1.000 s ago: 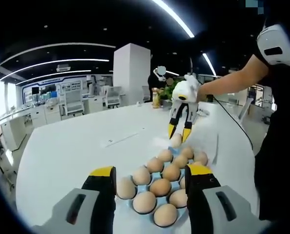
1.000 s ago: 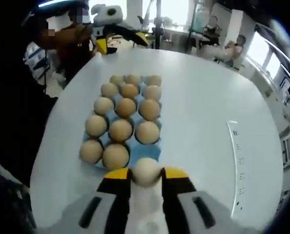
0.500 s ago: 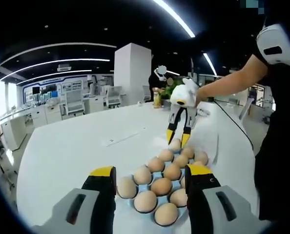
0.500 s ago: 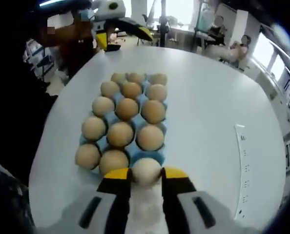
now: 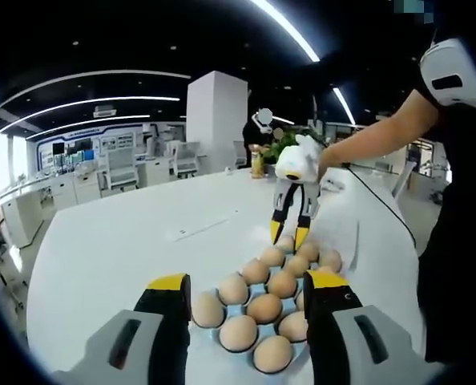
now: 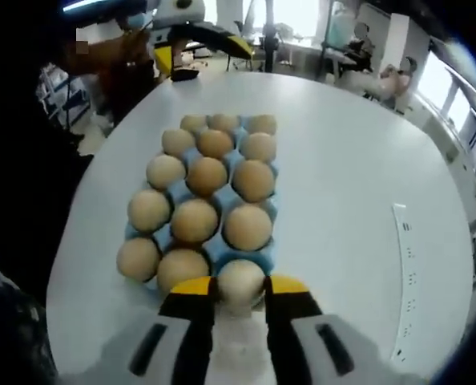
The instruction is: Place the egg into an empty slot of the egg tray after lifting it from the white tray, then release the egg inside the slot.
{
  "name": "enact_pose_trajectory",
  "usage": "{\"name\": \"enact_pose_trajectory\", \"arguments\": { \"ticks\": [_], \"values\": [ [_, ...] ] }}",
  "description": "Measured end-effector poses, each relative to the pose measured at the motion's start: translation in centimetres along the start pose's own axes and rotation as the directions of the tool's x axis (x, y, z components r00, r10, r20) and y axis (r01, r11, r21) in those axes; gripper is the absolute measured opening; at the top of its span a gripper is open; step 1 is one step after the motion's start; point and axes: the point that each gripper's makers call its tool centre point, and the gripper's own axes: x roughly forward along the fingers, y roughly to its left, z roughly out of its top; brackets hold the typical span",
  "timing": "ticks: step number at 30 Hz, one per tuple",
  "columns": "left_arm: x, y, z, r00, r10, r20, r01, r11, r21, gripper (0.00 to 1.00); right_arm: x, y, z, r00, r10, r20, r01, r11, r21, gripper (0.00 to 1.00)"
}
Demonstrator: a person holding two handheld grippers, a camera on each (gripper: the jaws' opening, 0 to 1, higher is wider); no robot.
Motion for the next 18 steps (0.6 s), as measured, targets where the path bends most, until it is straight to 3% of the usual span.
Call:
{"name": "enact_pose_trajectory", "arguments": {
  "ticks": [18],
  "values": [
    [0.04, -0.26, 0.03, 1.000, -0.007, 0.000, 0.007, 1.000, 0.004, 0.57, 0.27, 0.00, -0.10, 1.000, 0.002, 0.006, -0.002, 1.000, -0.007, 0.25]
  ]
}}
